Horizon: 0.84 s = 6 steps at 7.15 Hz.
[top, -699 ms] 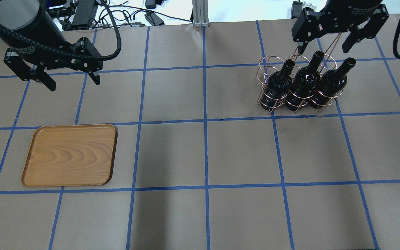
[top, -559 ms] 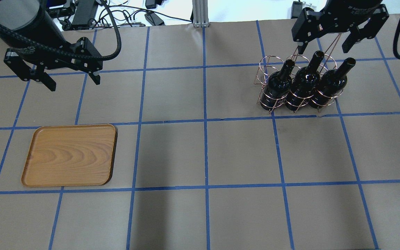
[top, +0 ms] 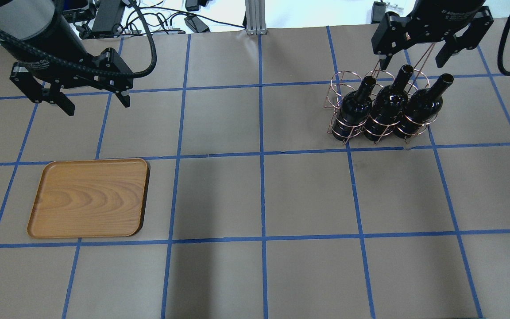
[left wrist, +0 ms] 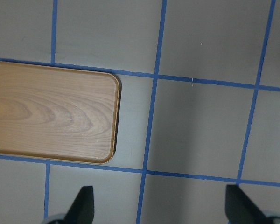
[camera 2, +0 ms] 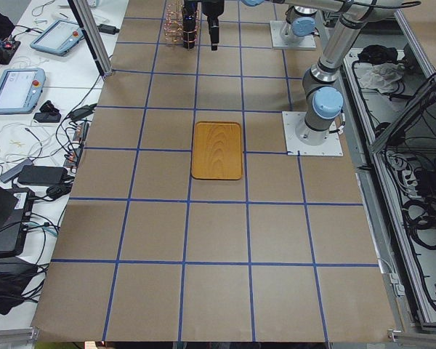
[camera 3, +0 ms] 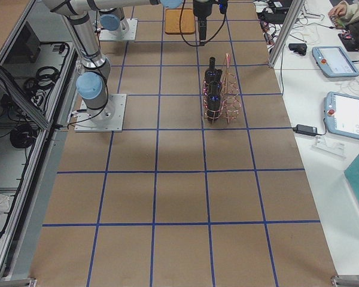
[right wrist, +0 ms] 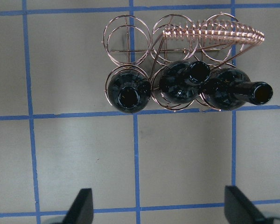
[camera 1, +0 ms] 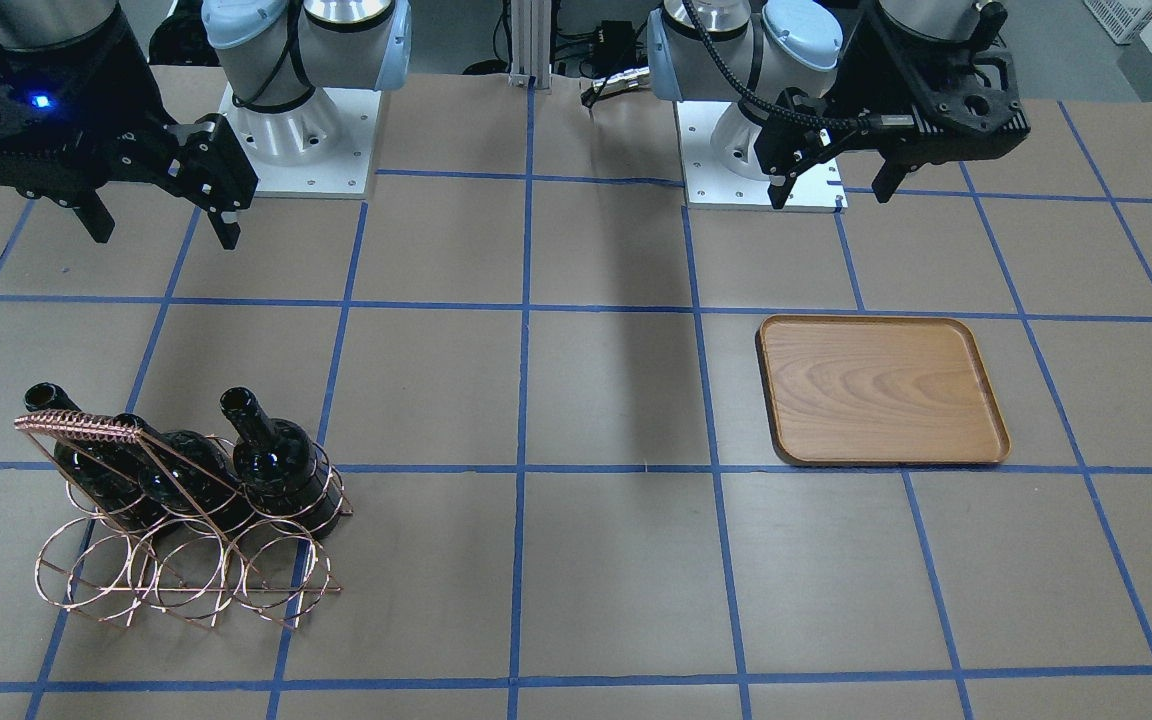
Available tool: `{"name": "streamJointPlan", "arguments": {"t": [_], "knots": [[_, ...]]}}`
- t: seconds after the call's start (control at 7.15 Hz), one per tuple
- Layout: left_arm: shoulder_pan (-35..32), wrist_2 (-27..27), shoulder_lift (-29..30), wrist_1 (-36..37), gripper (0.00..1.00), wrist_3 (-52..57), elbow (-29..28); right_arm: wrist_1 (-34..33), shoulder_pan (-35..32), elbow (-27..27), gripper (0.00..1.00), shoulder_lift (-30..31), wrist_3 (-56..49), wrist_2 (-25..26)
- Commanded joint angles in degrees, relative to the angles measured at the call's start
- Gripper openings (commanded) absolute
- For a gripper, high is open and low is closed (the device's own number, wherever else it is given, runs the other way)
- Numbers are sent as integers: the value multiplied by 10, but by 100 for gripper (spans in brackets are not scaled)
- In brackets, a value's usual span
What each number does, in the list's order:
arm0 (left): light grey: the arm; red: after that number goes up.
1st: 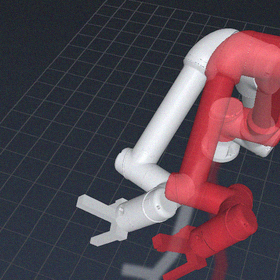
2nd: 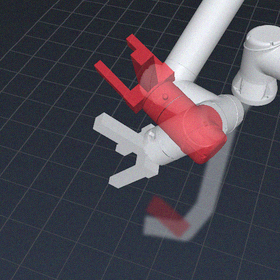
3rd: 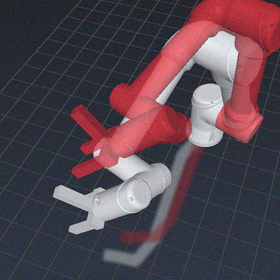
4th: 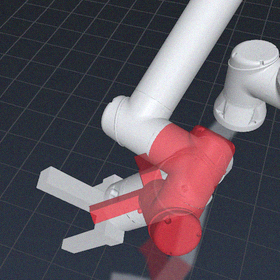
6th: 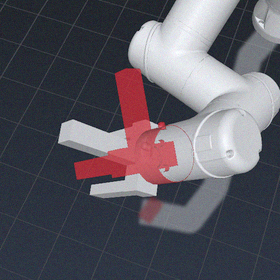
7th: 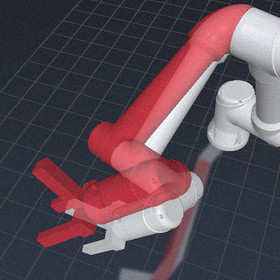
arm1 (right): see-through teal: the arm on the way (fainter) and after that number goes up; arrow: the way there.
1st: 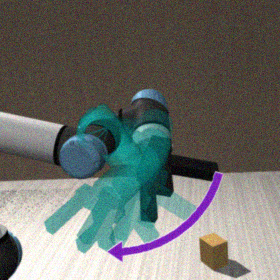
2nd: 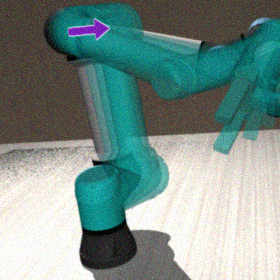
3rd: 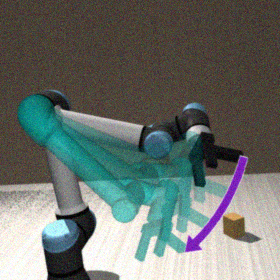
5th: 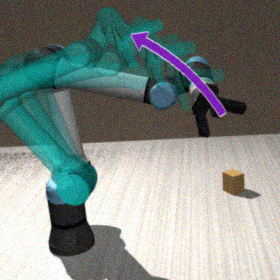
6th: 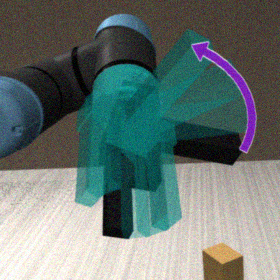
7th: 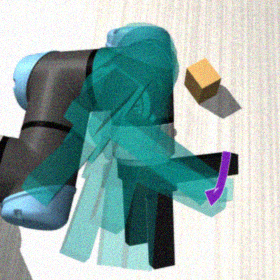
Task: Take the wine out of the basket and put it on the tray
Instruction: 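Move the right gripper down toward the wine bottles in the copper rack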
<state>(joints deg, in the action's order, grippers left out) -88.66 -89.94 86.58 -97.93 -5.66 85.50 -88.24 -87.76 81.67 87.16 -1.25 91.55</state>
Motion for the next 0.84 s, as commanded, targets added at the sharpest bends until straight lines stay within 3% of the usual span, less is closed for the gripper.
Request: {"name": "streamJointPlan", "arguments": {"t": [0.0,0.56,0.7], "knots": [[-1,0,3,6,100,1,3,-45,27,2,97,-38,-59,16],[0,0,10,29,100,7,4,-172,42,80,100,-76,-61,10],[0,-1,10,29,100,7,4,-175,42,80,100,-83,-62,13]]}}
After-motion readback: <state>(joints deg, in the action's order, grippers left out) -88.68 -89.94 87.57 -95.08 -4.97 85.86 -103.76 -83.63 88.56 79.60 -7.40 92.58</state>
